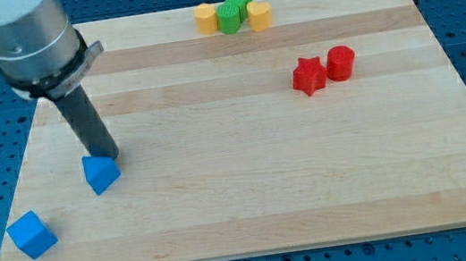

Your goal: Push the red star into the blue triangle

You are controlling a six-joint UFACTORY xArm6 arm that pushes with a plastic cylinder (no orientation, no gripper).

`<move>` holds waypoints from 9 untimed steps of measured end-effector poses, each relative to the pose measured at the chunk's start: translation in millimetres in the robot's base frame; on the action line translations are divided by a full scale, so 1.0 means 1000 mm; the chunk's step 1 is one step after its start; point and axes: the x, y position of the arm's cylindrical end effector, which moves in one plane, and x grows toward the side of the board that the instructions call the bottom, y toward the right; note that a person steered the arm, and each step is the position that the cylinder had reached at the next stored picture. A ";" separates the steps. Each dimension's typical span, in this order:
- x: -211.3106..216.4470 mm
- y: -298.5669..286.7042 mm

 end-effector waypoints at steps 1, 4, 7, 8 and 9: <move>0.025 0.000; 0.068 0.000; 0.027 0.318; -0.039 0.417; -0.086 0.413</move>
